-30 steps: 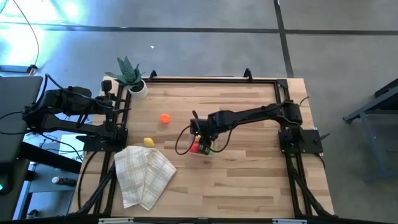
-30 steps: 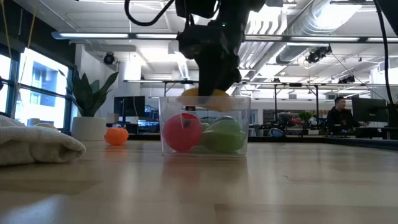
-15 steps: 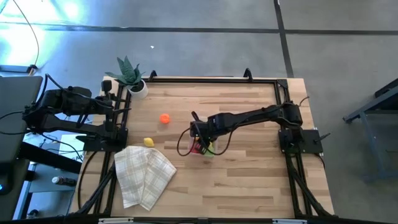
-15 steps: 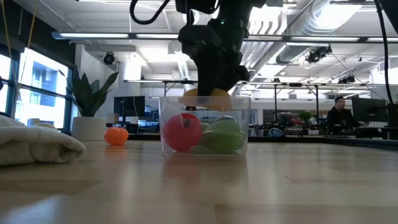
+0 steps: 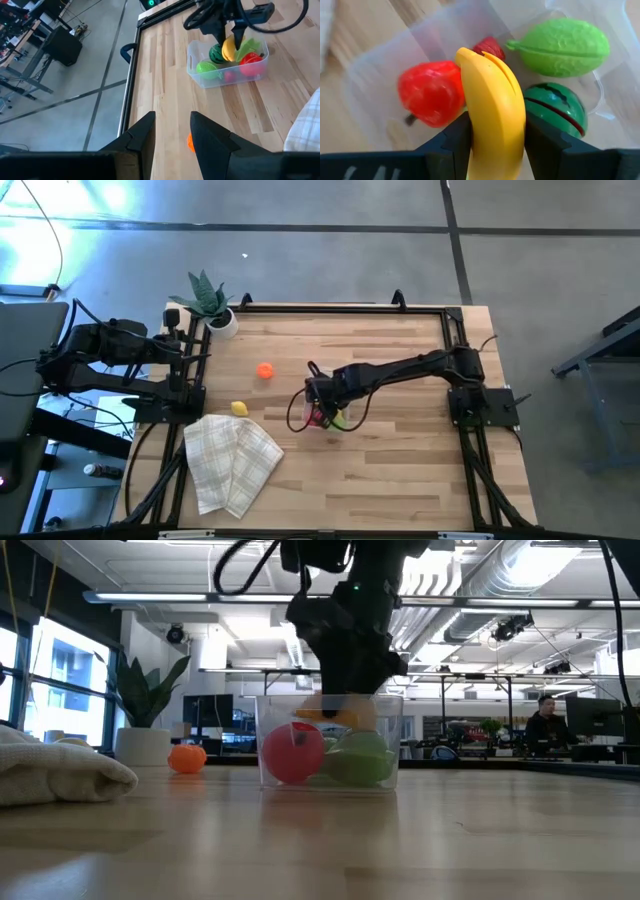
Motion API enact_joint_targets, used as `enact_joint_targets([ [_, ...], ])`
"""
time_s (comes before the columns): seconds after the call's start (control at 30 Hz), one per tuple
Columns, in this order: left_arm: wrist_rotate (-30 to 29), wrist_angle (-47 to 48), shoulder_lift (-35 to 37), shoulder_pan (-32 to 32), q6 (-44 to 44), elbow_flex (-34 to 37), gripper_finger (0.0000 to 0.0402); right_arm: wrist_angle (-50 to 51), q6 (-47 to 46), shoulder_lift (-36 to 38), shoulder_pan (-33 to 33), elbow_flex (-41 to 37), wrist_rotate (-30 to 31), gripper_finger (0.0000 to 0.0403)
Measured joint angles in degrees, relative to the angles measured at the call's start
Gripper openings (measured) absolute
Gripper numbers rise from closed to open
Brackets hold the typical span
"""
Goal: Pick and placing Produce into tupperware
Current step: Put the banana into the transparent bin
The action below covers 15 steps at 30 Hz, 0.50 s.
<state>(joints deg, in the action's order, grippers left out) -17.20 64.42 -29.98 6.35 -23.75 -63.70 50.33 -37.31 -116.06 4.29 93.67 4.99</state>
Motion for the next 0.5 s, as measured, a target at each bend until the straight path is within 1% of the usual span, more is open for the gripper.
enact_joint_targets([
  [0.5, 0.0, 0.0, 0.0, 0.0, 0.0, 0.0, 0.0113, 1.7, 0.2, -2.0, 0.6, -0.2, 1.6, 0.0140],
])
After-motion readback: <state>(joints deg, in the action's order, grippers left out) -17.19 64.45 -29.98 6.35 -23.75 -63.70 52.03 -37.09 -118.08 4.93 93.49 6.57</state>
